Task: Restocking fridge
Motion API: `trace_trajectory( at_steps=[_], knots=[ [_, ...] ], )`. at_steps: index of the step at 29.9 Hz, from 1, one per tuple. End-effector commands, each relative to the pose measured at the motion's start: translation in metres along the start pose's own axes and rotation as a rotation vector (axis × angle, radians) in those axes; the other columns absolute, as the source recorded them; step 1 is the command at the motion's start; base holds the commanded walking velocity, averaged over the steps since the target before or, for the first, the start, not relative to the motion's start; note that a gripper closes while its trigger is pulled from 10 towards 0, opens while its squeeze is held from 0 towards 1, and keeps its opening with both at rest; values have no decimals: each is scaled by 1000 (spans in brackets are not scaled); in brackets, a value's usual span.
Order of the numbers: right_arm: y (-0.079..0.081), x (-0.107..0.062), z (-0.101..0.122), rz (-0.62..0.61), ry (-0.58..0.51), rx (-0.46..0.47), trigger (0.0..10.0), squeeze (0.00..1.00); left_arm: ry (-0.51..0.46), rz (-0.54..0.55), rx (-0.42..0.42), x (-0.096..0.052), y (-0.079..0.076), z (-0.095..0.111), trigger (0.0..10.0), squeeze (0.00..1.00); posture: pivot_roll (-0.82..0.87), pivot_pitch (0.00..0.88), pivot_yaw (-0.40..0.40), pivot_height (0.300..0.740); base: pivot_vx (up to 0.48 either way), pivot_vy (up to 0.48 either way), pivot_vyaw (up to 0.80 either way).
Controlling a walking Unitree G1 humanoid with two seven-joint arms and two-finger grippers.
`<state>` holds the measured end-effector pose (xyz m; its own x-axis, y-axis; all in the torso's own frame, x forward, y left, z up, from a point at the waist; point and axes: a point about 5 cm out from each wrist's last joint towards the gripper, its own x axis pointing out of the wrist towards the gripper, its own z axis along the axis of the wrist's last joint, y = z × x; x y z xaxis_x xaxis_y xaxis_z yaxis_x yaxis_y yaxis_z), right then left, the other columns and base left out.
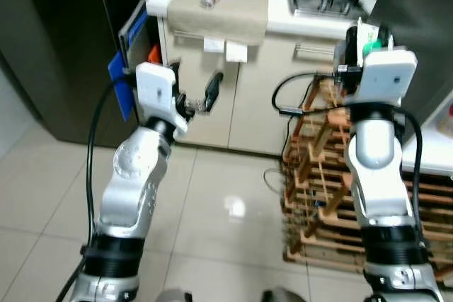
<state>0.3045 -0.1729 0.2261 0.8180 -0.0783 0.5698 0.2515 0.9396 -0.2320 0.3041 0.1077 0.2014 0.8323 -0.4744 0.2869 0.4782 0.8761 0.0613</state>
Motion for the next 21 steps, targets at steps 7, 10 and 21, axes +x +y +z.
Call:
trace_trajectory(
  at_steps=[7, 10, 21],
  knots=[
    [-37, -9, -21, -139, 153, 34, 10000, 0, 2, -151, -38, 7, -25, 0, 10000, 0, -60, 0, -1, 711, 103, -413, 0],
    [-37, -7, -25, -147, 184, 54, 10000, 0, -1, -166, -49, 10, -28, -1, 10000, 0, -62, 0, 3, 711, 241, -412, 0],
    [-33, 8, -29, -67, 201, 42, 10000, 0, 13, -162, -61, 12, -25, -4, 10000, 0, -53, 0, 2, 711, 253, -405, 0]
  ],
)
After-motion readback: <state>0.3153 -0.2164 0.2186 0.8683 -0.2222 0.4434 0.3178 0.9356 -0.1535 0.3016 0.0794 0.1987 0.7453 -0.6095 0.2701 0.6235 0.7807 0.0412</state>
